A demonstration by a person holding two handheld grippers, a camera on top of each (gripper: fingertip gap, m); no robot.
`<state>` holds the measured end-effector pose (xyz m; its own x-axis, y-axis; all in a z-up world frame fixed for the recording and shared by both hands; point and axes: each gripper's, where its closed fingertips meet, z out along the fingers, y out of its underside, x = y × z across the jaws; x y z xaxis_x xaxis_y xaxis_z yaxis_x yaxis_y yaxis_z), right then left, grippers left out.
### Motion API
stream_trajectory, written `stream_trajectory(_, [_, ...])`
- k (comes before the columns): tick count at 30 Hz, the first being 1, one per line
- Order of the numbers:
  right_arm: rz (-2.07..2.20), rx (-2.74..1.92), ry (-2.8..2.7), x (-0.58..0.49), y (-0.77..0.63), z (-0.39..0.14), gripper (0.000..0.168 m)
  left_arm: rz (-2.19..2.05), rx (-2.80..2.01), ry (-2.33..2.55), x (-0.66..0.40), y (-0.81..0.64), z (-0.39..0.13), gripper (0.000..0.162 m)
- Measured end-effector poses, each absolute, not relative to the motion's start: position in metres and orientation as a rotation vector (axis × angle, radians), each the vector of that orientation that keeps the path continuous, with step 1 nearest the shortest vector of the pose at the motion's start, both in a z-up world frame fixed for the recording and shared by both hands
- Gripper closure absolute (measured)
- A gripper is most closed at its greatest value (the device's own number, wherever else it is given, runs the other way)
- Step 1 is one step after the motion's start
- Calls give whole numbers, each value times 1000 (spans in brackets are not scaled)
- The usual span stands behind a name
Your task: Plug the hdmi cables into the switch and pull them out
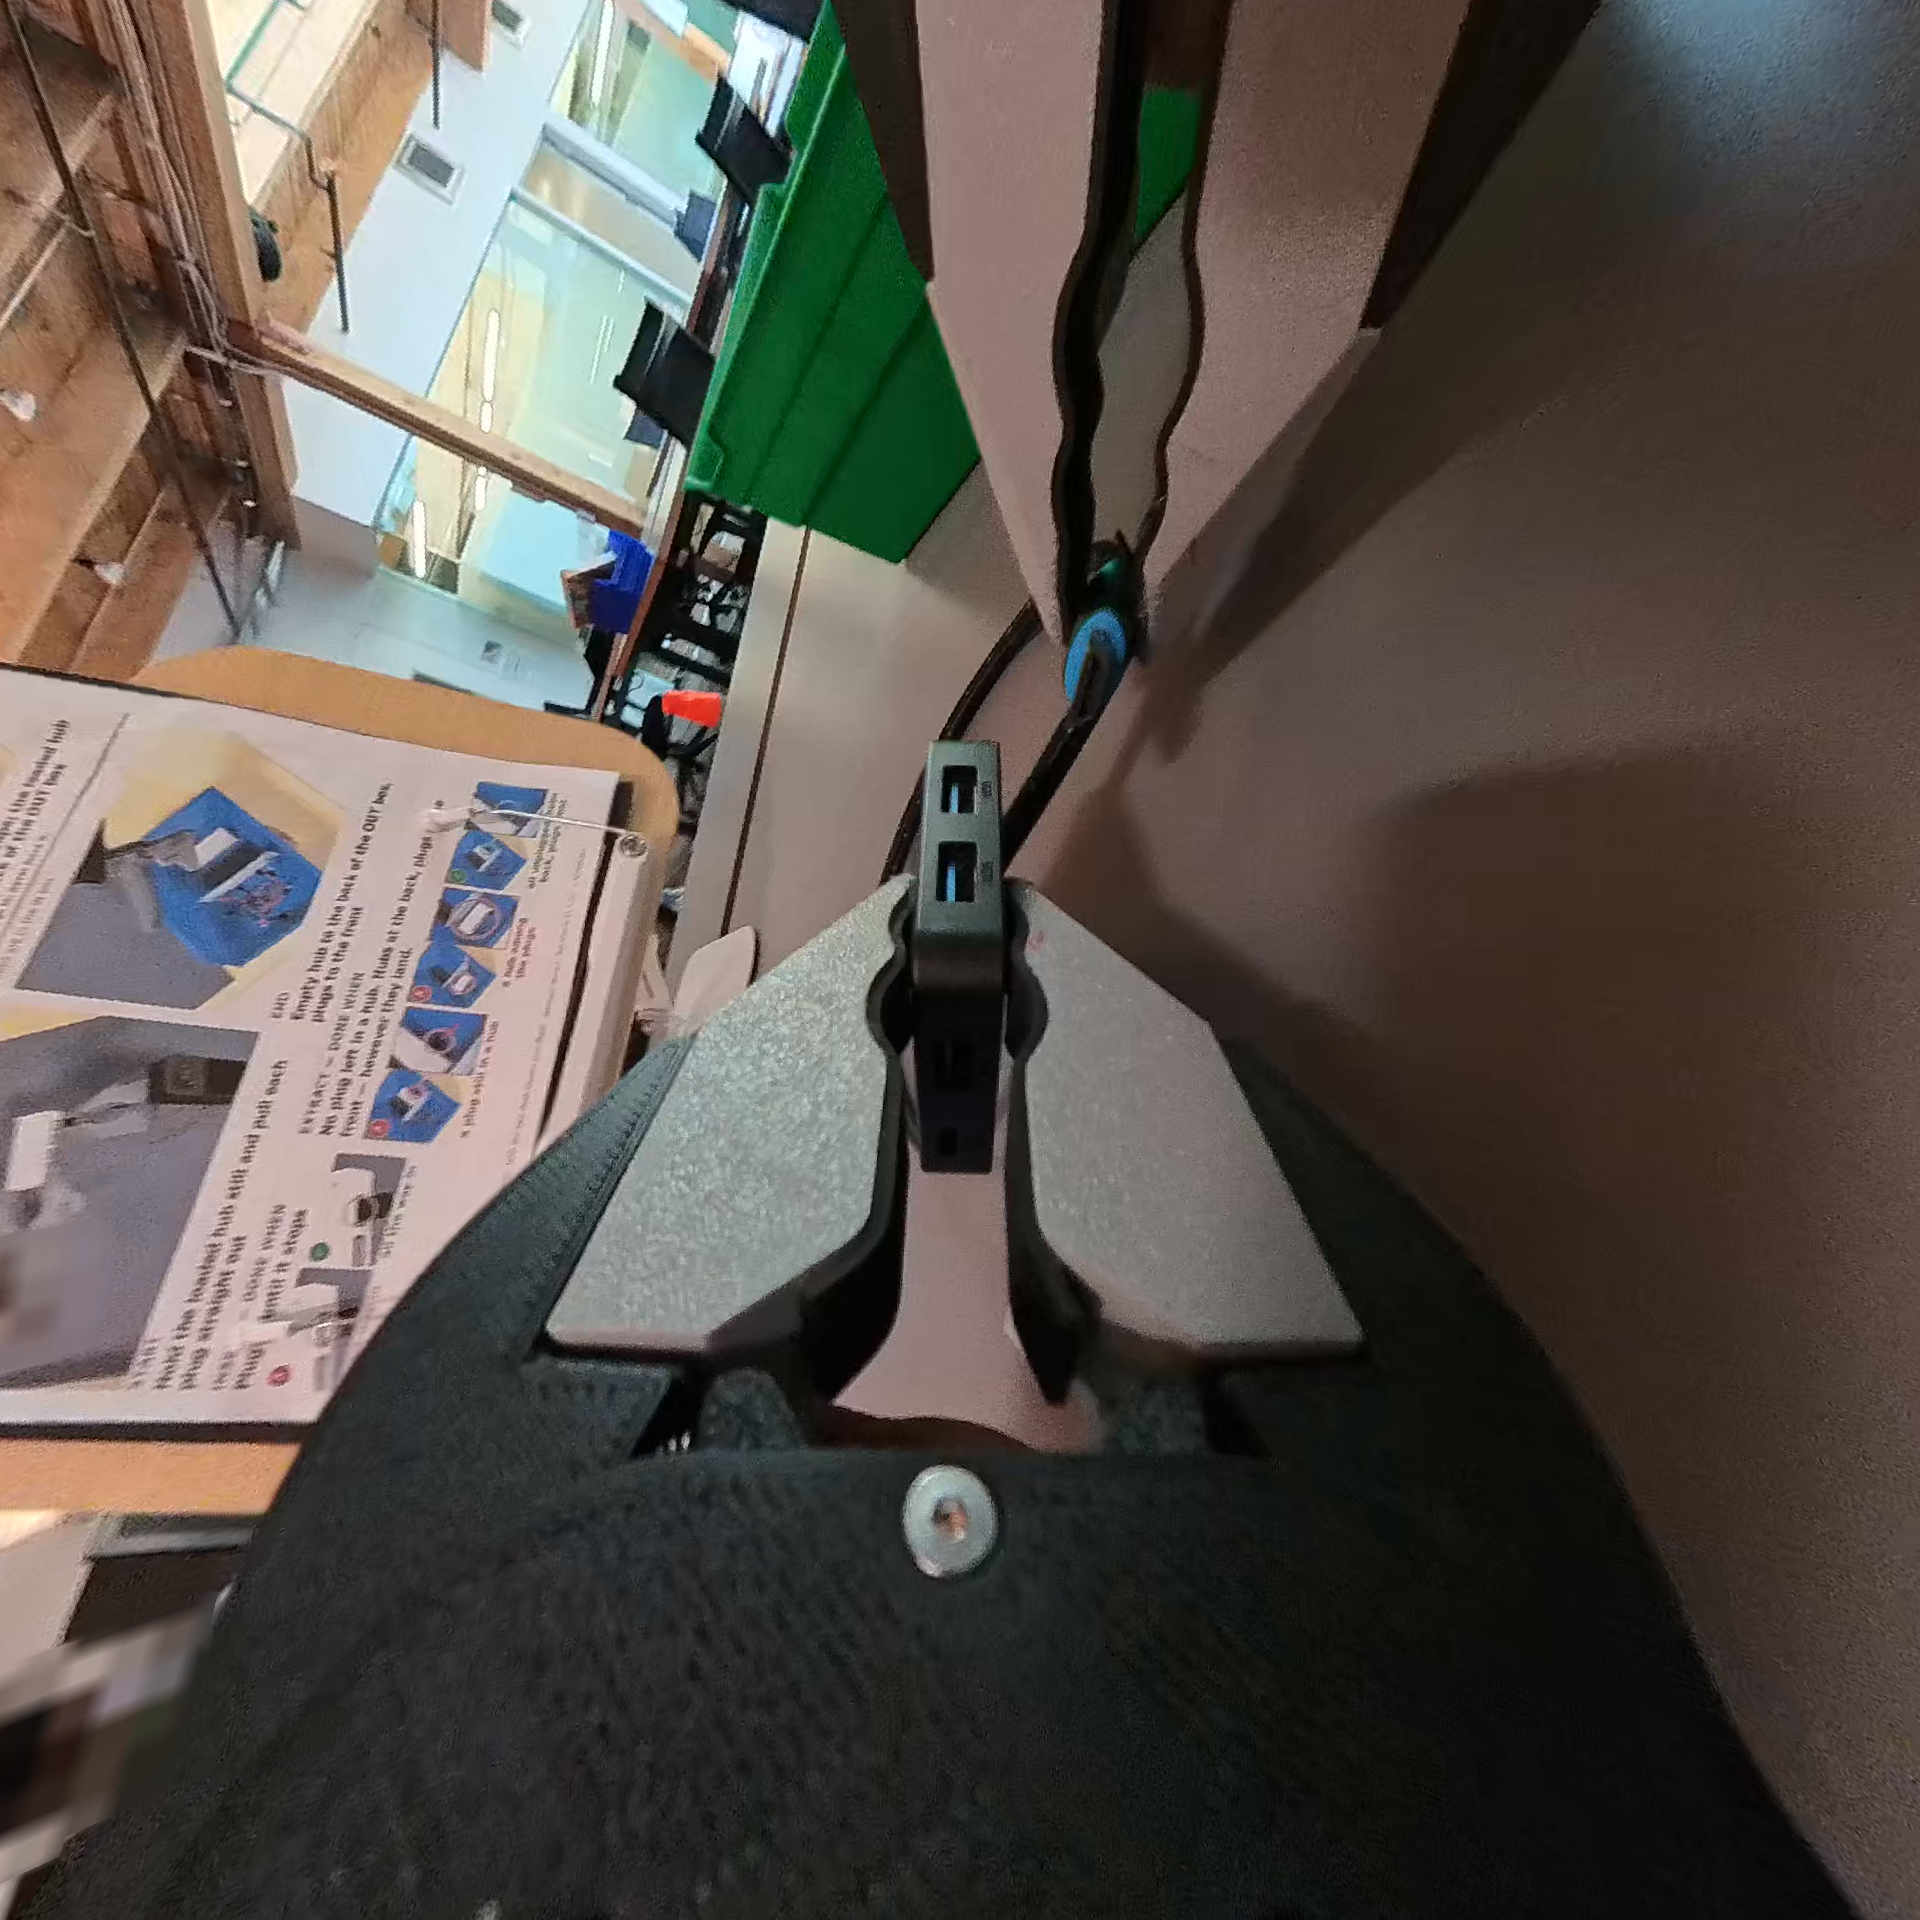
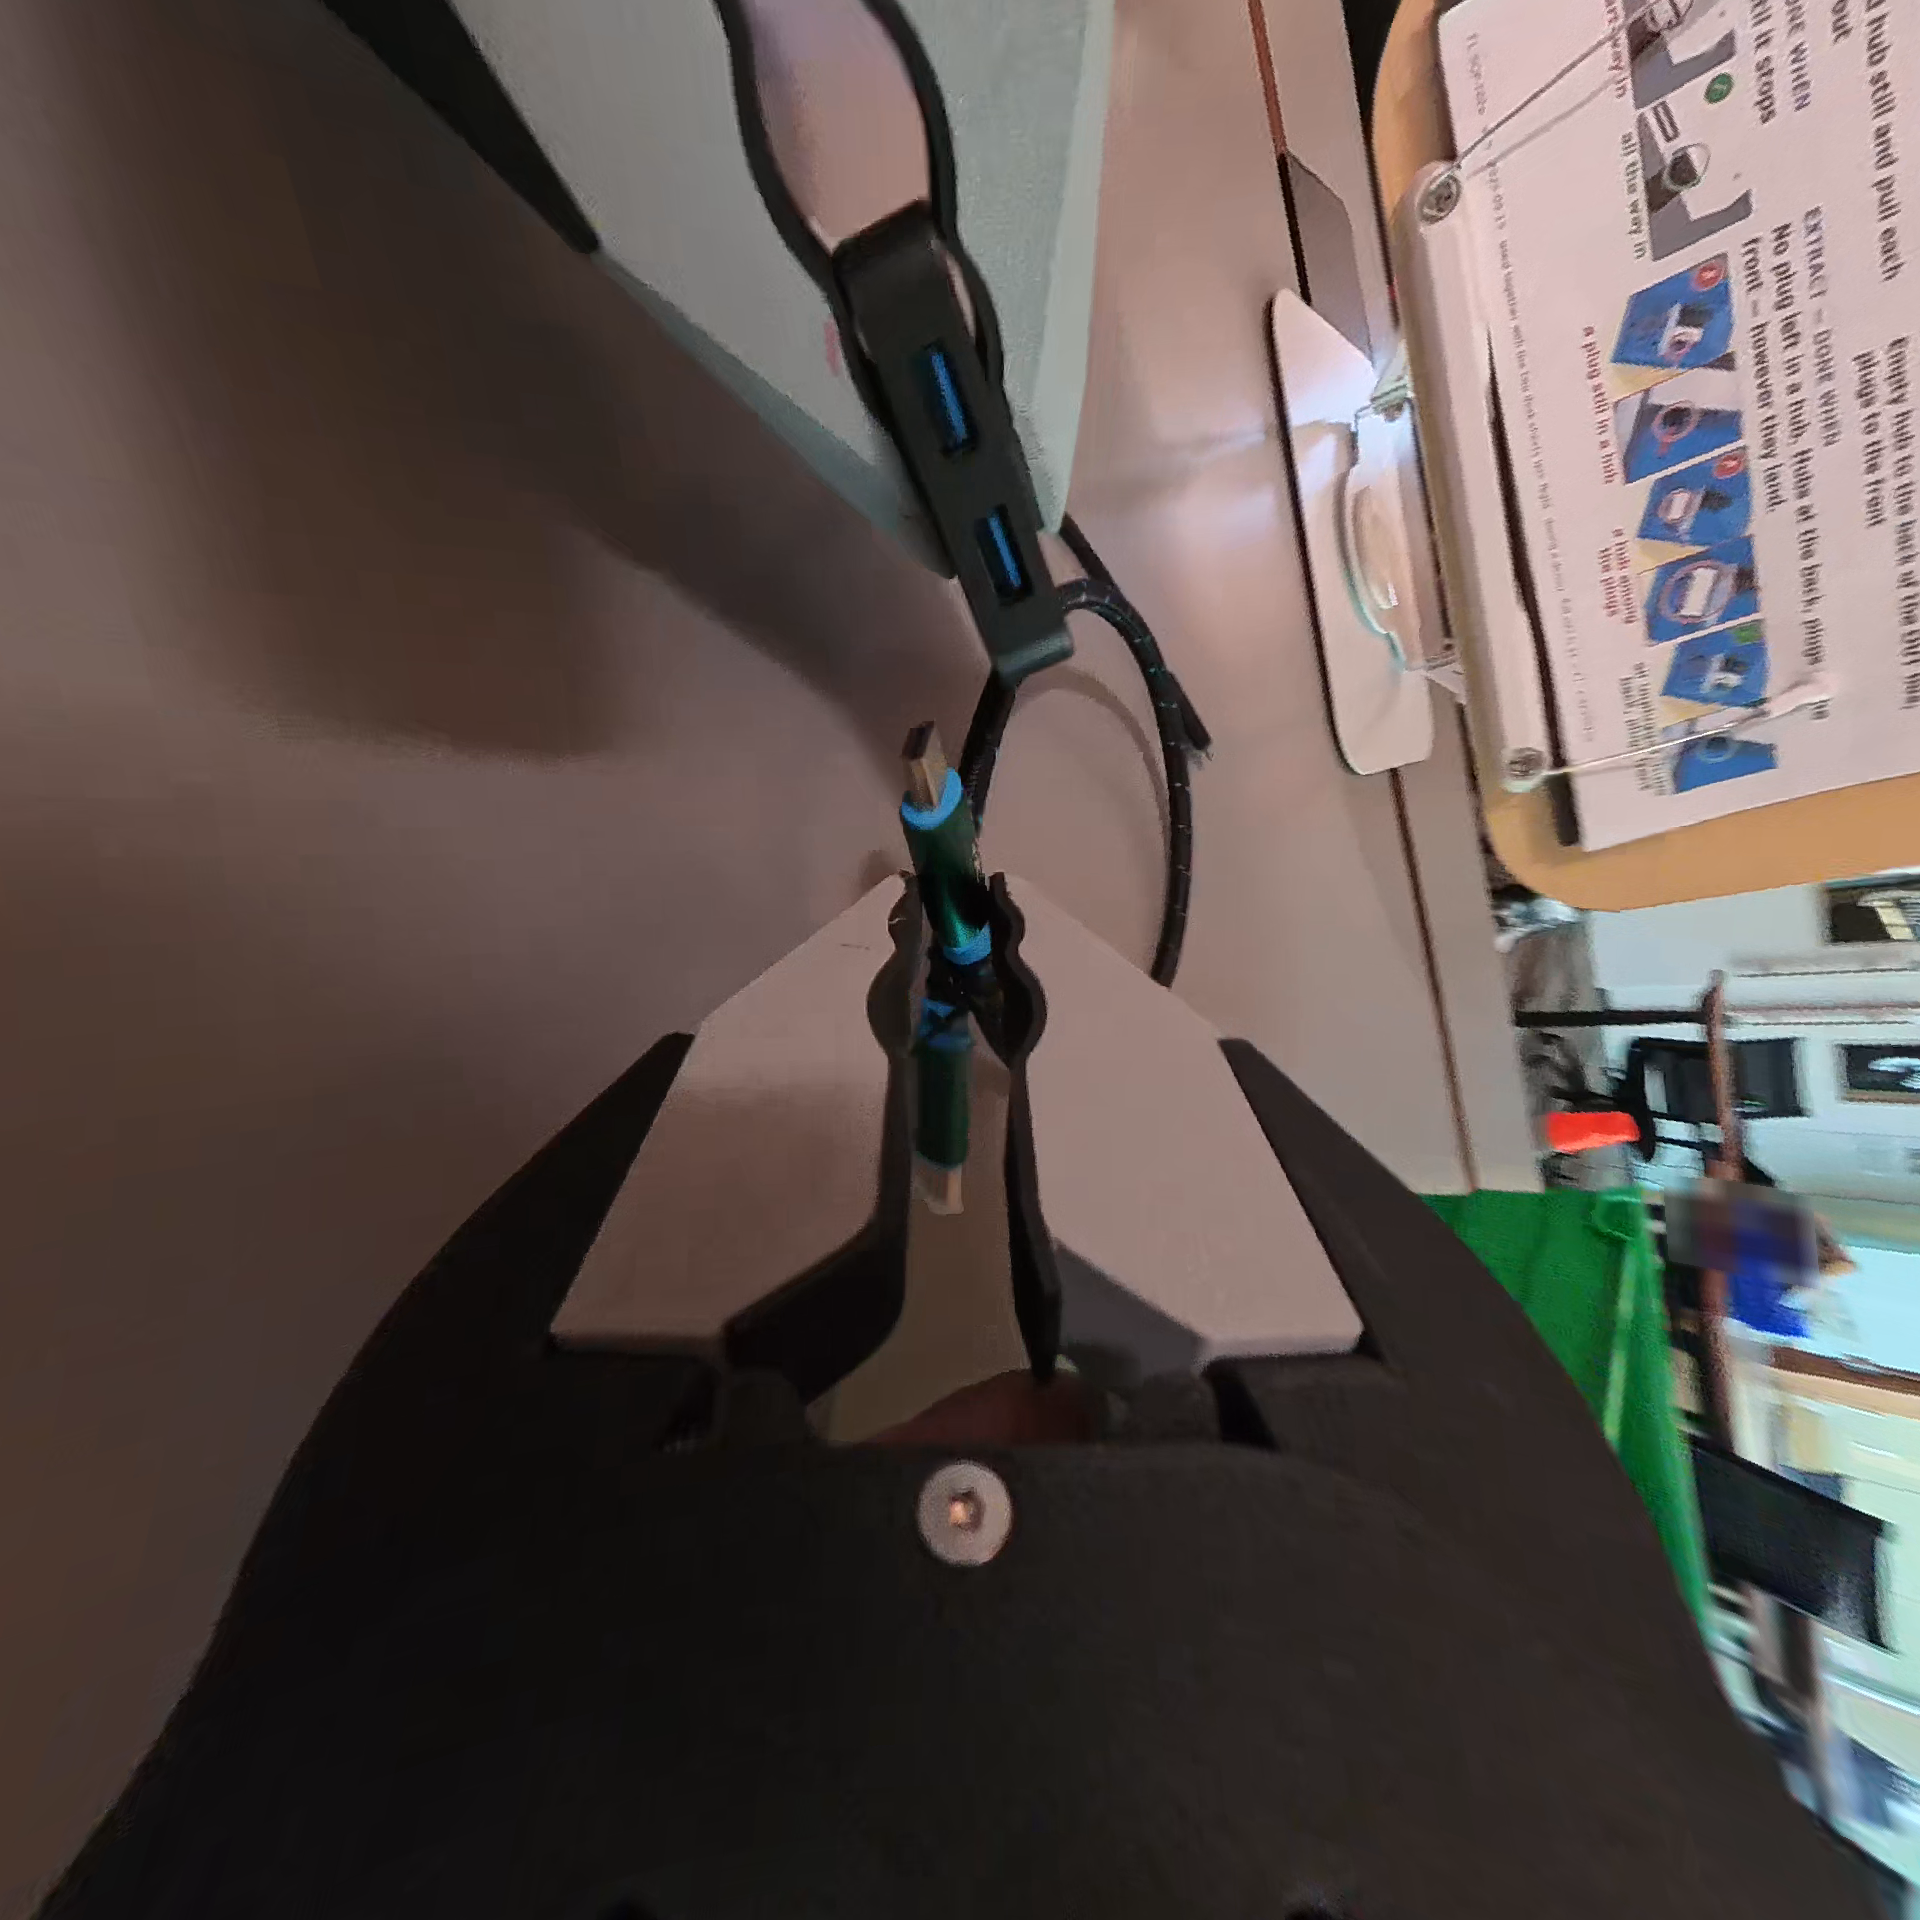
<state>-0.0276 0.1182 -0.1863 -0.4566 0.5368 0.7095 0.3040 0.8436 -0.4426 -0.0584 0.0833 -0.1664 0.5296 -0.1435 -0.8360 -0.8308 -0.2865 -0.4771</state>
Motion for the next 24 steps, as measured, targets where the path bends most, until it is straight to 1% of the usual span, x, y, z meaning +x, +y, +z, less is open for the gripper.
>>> stream_trajectory(6, [598,-744,-2095,-26,110,-178,157,701,-1757,769,-56,81,-168,150])
stream_trajectory(12, [691,-792,-2113,-22,111,-173,156,634,-1764,745,-56,80,-169,150])
stream_trajectory(17, [739,-832,-2055,-27,118,-158,157,662,-1781,814,-52,80,-178,149])
stream_trajectory(21, [770,-842,-2038,-31,120,-155,158,785,-1794,947,-47,82,-192,149])
stream_trajectory(24, [794,-843,-2022,-35,120,-154,157,784,-1819,949,-43,84,-197,147])
